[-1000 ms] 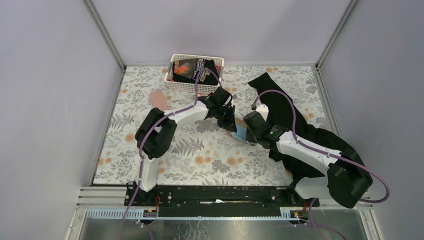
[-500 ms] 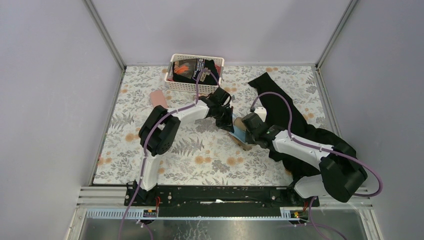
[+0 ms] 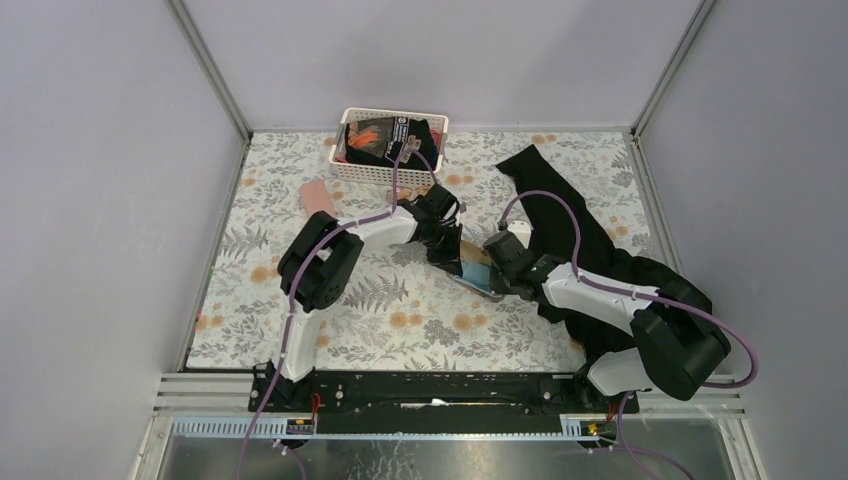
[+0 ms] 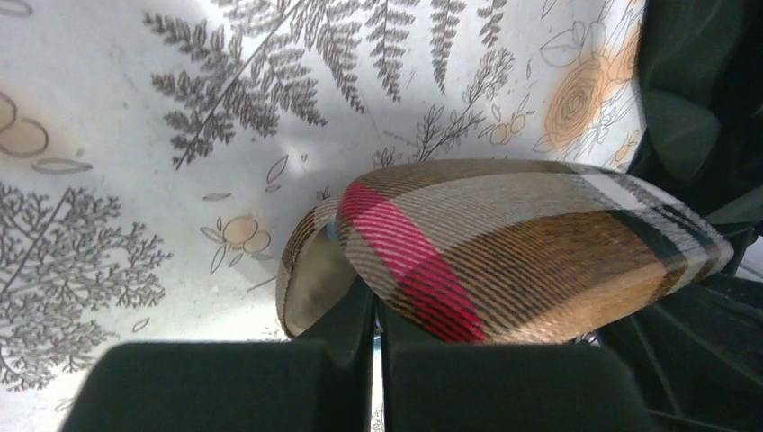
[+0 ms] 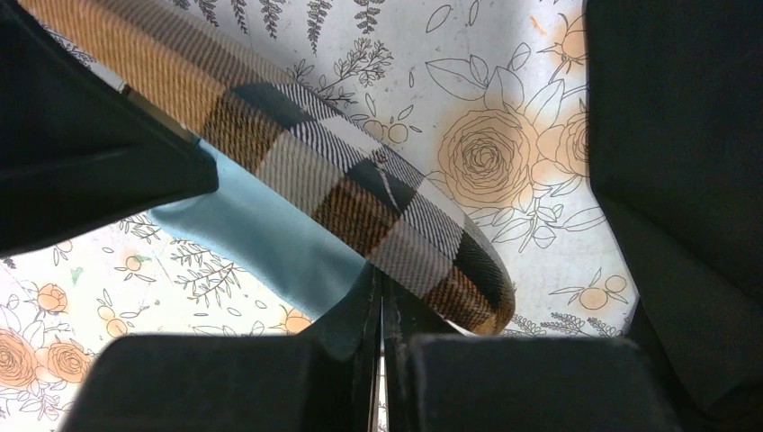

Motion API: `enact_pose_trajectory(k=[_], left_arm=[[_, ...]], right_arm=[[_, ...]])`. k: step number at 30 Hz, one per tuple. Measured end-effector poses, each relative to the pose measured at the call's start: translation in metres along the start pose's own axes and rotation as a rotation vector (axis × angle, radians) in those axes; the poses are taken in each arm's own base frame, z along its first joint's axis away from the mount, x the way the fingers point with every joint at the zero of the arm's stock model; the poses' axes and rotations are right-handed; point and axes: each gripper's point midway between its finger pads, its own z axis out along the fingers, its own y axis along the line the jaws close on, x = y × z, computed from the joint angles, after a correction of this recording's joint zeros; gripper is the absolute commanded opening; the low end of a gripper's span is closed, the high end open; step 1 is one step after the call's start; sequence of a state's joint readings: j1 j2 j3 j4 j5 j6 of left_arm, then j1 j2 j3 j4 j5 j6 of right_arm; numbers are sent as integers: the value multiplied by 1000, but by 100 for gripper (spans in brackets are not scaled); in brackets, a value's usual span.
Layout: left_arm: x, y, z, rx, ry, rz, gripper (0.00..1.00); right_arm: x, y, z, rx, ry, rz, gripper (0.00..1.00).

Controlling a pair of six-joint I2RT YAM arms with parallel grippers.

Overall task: Organize the sunglasses
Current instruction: Place the glasses cleaning cloth in the sunglasses case.

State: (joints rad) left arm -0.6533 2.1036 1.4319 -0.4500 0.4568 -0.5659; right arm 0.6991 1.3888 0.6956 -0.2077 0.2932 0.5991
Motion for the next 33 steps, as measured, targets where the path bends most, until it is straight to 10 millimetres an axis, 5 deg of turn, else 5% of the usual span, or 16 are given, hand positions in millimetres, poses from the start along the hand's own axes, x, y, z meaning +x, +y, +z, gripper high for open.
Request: enact_pose_trajectory(k=[9, 33], left_arm=[[15, -2, -7, -12, 8, 13, 0], [8, 1, -6, -74, -44, 82, 0]], right_arm=[[4, 2, 1, -15, 11, 0, 0], [14, -2, 6, -21, 15, 17, 0]])
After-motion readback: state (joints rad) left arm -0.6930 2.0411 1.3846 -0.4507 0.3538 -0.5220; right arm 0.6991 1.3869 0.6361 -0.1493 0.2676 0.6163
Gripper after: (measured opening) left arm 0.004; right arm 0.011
